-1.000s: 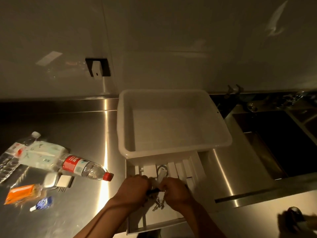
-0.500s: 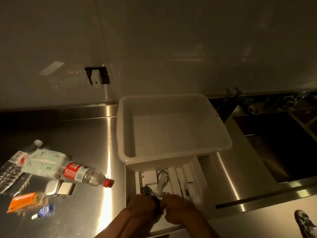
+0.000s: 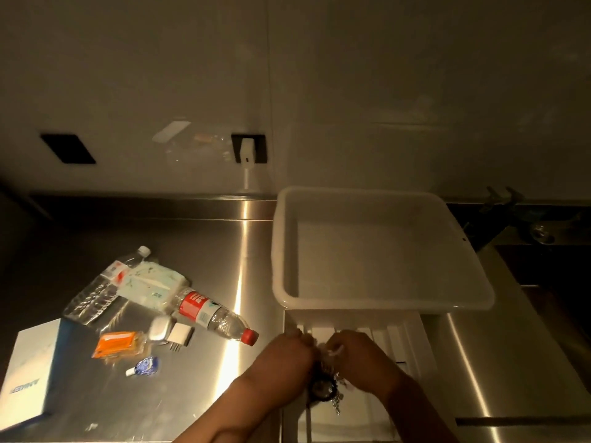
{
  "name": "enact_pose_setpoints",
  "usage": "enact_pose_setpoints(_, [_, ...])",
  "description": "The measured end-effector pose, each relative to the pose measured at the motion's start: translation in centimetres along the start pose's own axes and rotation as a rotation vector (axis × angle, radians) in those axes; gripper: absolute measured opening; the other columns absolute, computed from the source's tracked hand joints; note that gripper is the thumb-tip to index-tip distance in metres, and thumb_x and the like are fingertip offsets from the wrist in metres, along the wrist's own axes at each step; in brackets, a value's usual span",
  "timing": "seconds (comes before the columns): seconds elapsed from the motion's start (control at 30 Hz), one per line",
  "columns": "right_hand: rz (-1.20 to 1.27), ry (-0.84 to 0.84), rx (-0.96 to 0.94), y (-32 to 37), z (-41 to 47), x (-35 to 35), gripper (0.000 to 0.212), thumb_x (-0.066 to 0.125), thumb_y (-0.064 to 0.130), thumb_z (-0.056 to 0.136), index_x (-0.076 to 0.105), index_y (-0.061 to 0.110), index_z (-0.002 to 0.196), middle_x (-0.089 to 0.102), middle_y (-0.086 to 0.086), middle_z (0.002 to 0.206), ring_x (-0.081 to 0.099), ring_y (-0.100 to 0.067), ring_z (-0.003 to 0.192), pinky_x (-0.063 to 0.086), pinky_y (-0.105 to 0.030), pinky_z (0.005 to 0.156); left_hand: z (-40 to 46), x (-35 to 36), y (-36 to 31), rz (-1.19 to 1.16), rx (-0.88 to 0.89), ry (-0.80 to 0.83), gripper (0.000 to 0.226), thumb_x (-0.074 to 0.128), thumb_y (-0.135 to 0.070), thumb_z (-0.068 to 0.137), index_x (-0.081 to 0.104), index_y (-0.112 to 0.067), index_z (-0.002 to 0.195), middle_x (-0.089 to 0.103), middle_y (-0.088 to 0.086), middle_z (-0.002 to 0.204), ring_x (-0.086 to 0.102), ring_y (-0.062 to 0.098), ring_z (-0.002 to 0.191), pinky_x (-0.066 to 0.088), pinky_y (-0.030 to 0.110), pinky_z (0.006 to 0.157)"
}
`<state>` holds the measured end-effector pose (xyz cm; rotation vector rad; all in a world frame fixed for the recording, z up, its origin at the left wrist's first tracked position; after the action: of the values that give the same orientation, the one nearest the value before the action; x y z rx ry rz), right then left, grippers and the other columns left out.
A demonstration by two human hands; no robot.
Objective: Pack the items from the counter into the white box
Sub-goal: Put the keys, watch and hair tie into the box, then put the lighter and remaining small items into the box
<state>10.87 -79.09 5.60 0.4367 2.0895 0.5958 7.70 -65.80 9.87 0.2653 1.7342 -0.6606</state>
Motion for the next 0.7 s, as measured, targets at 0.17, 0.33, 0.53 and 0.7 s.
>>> enact_pose_setpoints(0.17, [0.037,-0.161,-0.138,6.4,1.1,-1.7,0.022,0.06,0.019,0.081,0.069,0.035,0.092,0.068,0.016,0.092,0.063,0.001,0.083,0.055,-0.028,0.078,-3.2,-3.7,3.8,-0.025,-0.079,-0.169,0.036,0.052,-0.019,0.088,0.062,-0.029,0.121,0.059,-0.006,0.122,0.046,0.017,0.115,0.038,0.034,0.097])
enact_pose_setpoints(0.33, [0.065,-0.176,-0.319,13.6,2.1,0.2,0.025,0.06,0.012,0.088,0.07,0.032,0.098,0.066,0.015,0.092,0.062,0.003,0.083,0.049,-0.015,0.072,-8.0,-4.5,10.1,-0.032,-0.246,-0.227,0.029,0.049,-0.027,0.088,0.063,-0.031,0.113,0.06,-0.008,0.113,0.05,0.018,0.109,0.043,0.036,0.092])
enact_pose_setpoints(0.53, [0.048,-0.08,-0.403,19.8,4.0,6.3,0.025,0.061,0.014,0.088,0.069,0.034,0.1,0.062,0.017,0.1,0.062,0.0,0.089,0.05,-0.013,0.074,-15.7,-3.8,18.9,-0.087,-0.469,-0.262,0.031,0.05,-0.026,0.086,0.064,-0.029,0.112,0.061,-0.005,0.115,0.052,0.022,0.111,0.045,0.038,0.088])
enact_pose_setpoints(0.7, [0.0,0.11,-0.39,22.8,5.9,13.9,0.035,0.067,0.024,0.083,0.059,0.051,0.104,0.057,0.026,0.111,0.06,0.003,0.098,0.048,-0.011,0.083,-22.5,-1.8,26.9,-0.145,-0.668,-0.207,0.035,0.058,-0.021,0.085,0.064,-0.028,0.118,0.061,-0.005,0.116,0.053,0.02,0.112,0.045,0.033,0.091])
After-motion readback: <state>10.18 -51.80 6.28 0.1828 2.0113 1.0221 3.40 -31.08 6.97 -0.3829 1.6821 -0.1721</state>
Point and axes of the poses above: each hand's wrist, its own z-axis towards the middle knuckle, its own x-axis out of the palm, y = z × x, the point moved 7 cm from there along z, towards the middle knuckle
